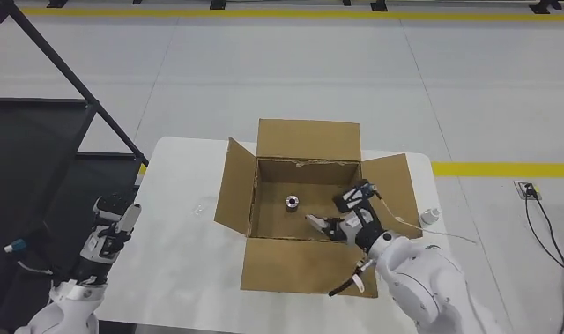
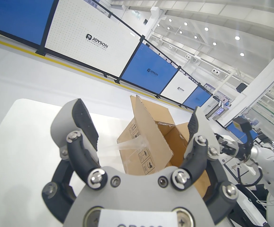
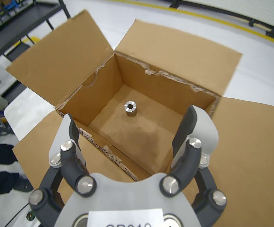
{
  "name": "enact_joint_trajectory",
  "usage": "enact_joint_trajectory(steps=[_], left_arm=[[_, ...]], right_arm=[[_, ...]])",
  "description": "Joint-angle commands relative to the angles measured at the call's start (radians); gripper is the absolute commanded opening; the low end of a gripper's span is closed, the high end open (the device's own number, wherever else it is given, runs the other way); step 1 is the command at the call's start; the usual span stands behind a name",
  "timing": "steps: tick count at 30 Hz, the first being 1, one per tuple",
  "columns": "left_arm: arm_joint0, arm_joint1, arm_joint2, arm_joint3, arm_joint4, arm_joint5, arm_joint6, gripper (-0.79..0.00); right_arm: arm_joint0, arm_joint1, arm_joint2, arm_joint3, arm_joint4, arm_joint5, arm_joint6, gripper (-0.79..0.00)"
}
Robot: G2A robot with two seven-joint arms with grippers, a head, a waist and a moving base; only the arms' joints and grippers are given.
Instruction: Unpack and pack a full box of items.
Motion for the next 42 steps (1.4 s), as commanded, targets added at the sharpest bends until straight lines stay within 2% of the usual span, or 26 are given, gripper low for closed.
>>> enact_joint_trajectory(steps=[1, 4, 8, 14, 15, 16, 19, 21, 22, 25, 26, 27, 28, 34, 37, 40, 42], left_arm=[[0.007, 0.001, -0.006, 0.001, -0.008, 0.001, 0.007, 0.0], [0.018, 0.004, -0.012, -0.001, -0.02, 0.003, 0.02, 0.0], [0.029, 0.006, -0.018, -0.003, -0.033, 0.009, 0.033, 0.0], [0.029, 0.006, -0.018, -0.003, -0.033, 0.009, 0.033, 0.0], [0.029, 0.006, -0.018, -0.003, -0.033, 0.009, 0.033, 0.0], [0.029, 0.006, -0.018, -0.003, -0.033, 0.009, 0.033, 0.0], [0.029, 0.006, -0.018, -0.003, -0.033, 0.009, 0.033, 0.0], [0.029, 0.006, -0.018, -0.003, -0.033, 0.009, 0.033, 0.0], [0.029, 0.006, -0.018, -0.003, -0.033, 0.009, 0.033, 0.0], [0.029, 0.006, -0.018, -0.003, -0.033, 0.009, 0.033, 0.0], [0.029, 0.006, -0.018, -0.003, -0.033, 0.009, 0.033, 0.0], [0.029, 0.006, -0.018, -0.003, -0.033, 0.009, 0.033, 0.0], [0.029, 0.006, -0.018, -0.003, -0.033, 0.009, 0.033, 0.0], [0.029, 0.006, -0.018, -0.003, -0.033, 0.009, 0.033, 0.0], [0.029, 0.006, -0.018, -0.003, -0.033, 0.009, 0.033, 0.0], [0.029, 0.006, -0.018, -0.003, -0.033, 0.009, 0.033, 0.0], [0.029, 0.006, -0.018, -0.003, -0.033, 0.009, 0.033, 0.0]], right_arm=[[0.128, -0.021, -0.098, 0.123, 0.01, 0.016, 0.068, 0.0], [0.297, -0.072, -0.236, 0.331, 0.058, 0.053, 0.11, 0.0], [0.453, -0.138, -0.352, 0.578, 0.15, 0.073, 0.13, 0.0], [0.585, -0.225, -0.454, 0.866, 0.253, 0.059, 0.079, 0.0], [0.598, -0.237, -0.465, 0.904, 0.267, 0.051, 0.071, -0.028], [0.61, -0.249, -0.474, 0.942, 0.281, 0.045, 0.065, -0.123], [0.637, -0.284, -0.506, 1.042, 0.292, 0.051, 0.03, -0.175], [0.649, -0.302, -0.518, 1.088, 0.305, 0.049, 0.009, -0.237], [0.655, -0.313, -0.522, 1.113, 0.319, 0.037, 0.003, -0.332], [0.674, -0.339, -0.532, 1.181, 0.342, 0.012, -0.017, -0.551], [0.682, -0.348, -0.534, 1.205, 0.348, 0.002, -0.026, -0.699], [0.686, -0.352, -0.534, 1.215, 0.35, -0.002, -0.029, -0.785], [0.692, -0.359, -0.534, 1.234, 0.355, -0.011, -0.037, -0.785], [0.704, -0.369, -0.513, 1.261, 0.361, -0.043, -0.1, -0.785], [0.693, -0.347, -0.477, 1.211, 0.341, -0.057, -0.153, -0.785], [0.638, -0.298, -0.405, 1.083, 0.299, -0.047, -0.203, -0.785], [0.56, -0.248, -0.325, 0.934, 0.25, -0.025, -0.219, -0.785]])
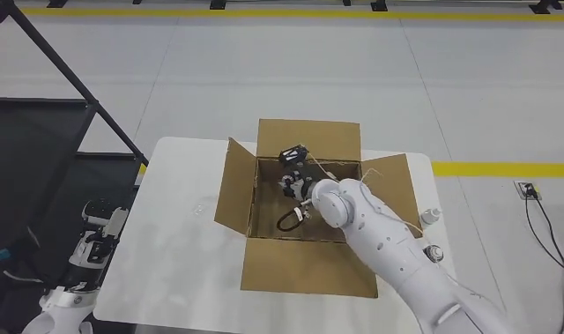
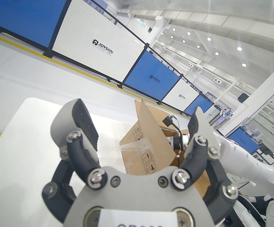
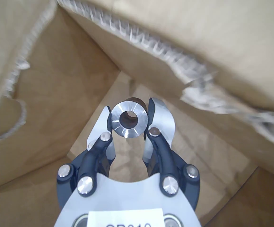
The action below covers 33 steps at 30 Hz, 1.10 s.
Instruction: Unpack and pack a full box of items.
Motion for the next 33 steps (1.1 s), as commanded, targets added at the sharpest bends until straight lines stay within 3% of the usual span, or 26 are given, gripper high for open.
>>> enact_joint_trajectory(steps=[1, 6, 8, 14, 18, 23, 29, 33], left_arm=[[0.0, 0.0, 0.0, 0.0, 0.0, 0.0, 0.0, 0.0], [0.0, 0.0, 0.0, 0.0, 0.0, 0.0, 0.0, 0.0], [0.0, 0.0, 0.0, 0.0, 0.0, 0.0, 0.0, 0.0], [0.0, 0.0, 0.0, 0.0, 0.0, 0.0, 0.0, 0.0], [0.0, 0.0, 0.0, 0.0, 0.0, 0.0, 0.0, 0.0], [0.0, 0.0, 0.0, 0.0, 0.0, 0.0, 0.0, 0.0], [0.0, 0.0, 0.0, 0.0, 0.0, 0.0, 0.0, 0.0], [0.0, 0.0, 0.0, 0.0, 0.0, 0.0, 0.0, 0.0]], right_arm=[[-0.095, 0.051, 0.091, -0.178, -0.055, 0.03, -0.004, -0.785], [-0.537, 0.178, 0.424, -0.833, -0.218, 0.066, 0.085, -0.785], [-0.686, 0.2, 0.525, -1.009, -0.25, 0.059, 0.094, -0.785], [-1.042, 0.23, 0.77, -1.298, -0.251, 0.034, 0.005, -0.785], [-1.252, 0.237, 0.906, -1.363, -0.226, -0.012, -0.089, -0.785], [-1.397, 0.243, 0.989, -1.332, -0.23, -0.116, -0.132, -0.785], [-1.402, 0.248, 1.001, -1.221, -0.248, -0.173, -0.147, -0.785], [-1.363, 0.251, 0.984, -1.158, -0.267, -0.151, -0.079, -0.785]])
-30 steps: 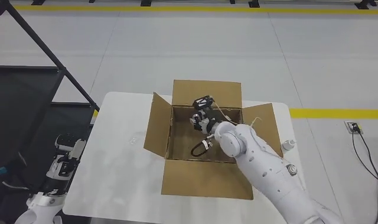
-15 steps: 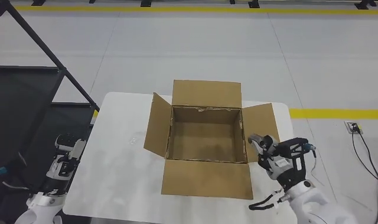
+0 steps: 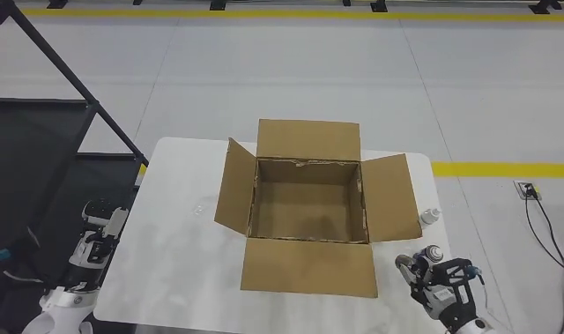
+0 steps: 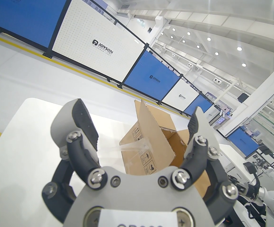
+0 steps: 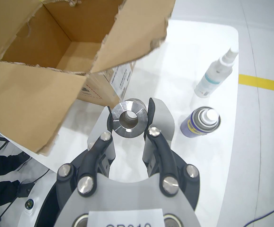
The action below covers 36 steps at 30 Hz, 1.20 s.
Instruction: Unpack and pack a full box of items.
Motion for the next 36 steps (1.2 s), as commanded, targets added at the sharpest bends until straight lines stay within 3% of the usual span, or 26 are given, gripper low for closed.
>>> enact_joint_trajectory(steps=[1, 8, 16, 19, 20, 24, 26, 29, 31, 36], left_arm=[[0.0, 0.0, 0.0, 0.0, 0.0, 0.0, 0.0, 0.0], [0.0, 0.0, 0.0, 0.0, 0.0, 0.0, 0.0, 0.0], [0.0, 0.0, 0.0, 0.0, 0.0, 0.0, 0.0, 0.0], [0.0, 0.0, 0.0, 0.0, 0.0, 0.0, 0.0, 0.0], [0.0, 0.0, 0.0, 0.0, 0.0, 0.0, 0.0, 0.0], [0.0, 0.0, 0.0, 0.0, 0.0, 0.0, 0.0, 0.0], [0.0, 0.0, 0.0, 0.0, 0.0, 0.0, 0.0, 0.0], [0.0, 0.0, 0.0, 0.0, 0.0, 0.0, 0.0, 0.0], [0.0, 0.0, 0.0, 0.0, 0.0, 0.0, 0.0, 0.0], [0.0, 0.0, 0.0, 0.0, 0.0, 0.0, 0.0, 0.0]], right_arm=[[0.031, 0.001, -0.015, 0.03, -0.009, 0.018, 0.049, -0.785], [0.176, 0.006, -0.06, 0.181, -0.013, 0.054, 0.21, -0.785], [0.243, 0.01, -0.093, 0.247, -0.039, 0.091, 0.289, -0.785], [0.253, 0.01, -0.103, 0.256, -0.04, 0.097, 0.304, -0.656], [0.256, 0.01, -0.104, 0.258, -0.037, 0.099, 0.305, -0.573], [0.26, 0.012, -0.107, 0.262, -0.03, 0.1, 0.307, -0.419], [0.259, 0.012, -0.107, 0.26, -0.025, 0.102, 0.305, -0.394], [0.253, 0.014, -0.105, 0.247, -0.017, 0.102, 0.3, -0.296], [0.247, 0.014, -0.104, 0.231, -0.017, 0.102, 0.287, -0.277], [0.211, 0.016, -0.107, 0.165, 0.005, 0.037, 0.211, -0.345]])
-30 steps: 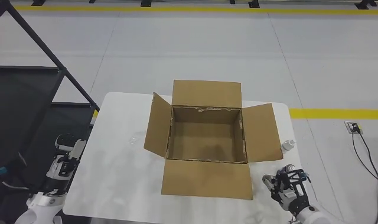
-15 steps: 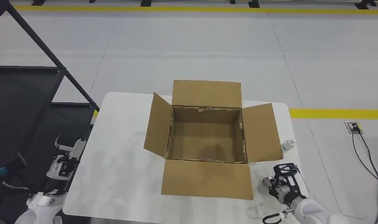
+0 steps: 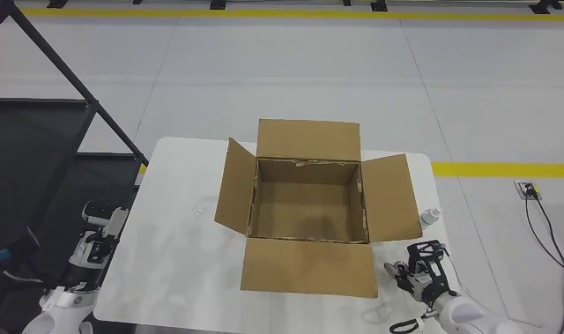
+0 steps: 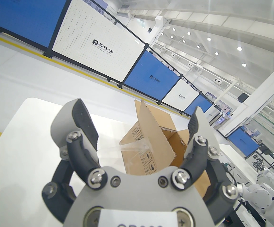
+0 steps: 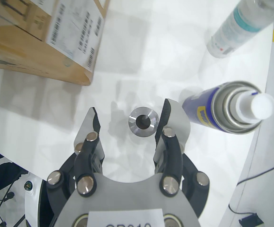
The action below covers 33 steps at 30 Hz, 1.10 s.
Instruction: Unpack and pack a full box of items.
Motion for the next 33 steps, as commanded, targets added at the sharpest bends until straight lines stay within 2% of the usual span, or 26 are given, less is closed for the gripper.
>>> enact_joint_trajectory(steps=[1, 4, 9, 23, 30, 32, 33], left_arm=[[0.0, 0.0, 0.0, 0.0, 0.0, 0.0, 0.0, 0.0], [0.0, 0.0, 0.0, 0.0, 0.0, 0.0, 0.0, 0.0], [0.0, 0.0, 0.0, 0.0, 0.0, 0.0, 0.0, 0.0], [0.0, 0.0, 0.0, 0.0, 0.0, 0.0, 0.0, 0.0], [0.0, 0.0, 0.0, 0.0, 0.0, 0.0, 0.0, 0.0], [0.0, 0.0, 0.0, 0.0, 0.0, 0.0, 0.0, 0.0], [0.0, 0.0, 0.0, 0.0, 0.0, 0.0, 0.0, 0.0]], right_arm=[[-0.002, 0.001, -0.007, -0.009, -0.007, -0.015, -0.012, -0.382], [0.022, 0.0, -0.035, -0.002, -0.02, -0.019, -0.025, -0.425], [0.083, -0.001, -0.077, 0.042, -0.035, -0.012, -0.017, -0.409], [0.135, 0.002, -0.146, 0.045, -0.036, -0.122, -0.093, -0.394], [0.158, 0.003, -0.173, 0.057, -0.041, -0.132, -0.09, -0.394], [0.158, 0.003, -0.171, 0.054, -0.054, -0.099, -0.089, -0.366], [0.154, 0.004, -0.169, 0.049, -0.056, -0.091, -0.09, -0.326]])
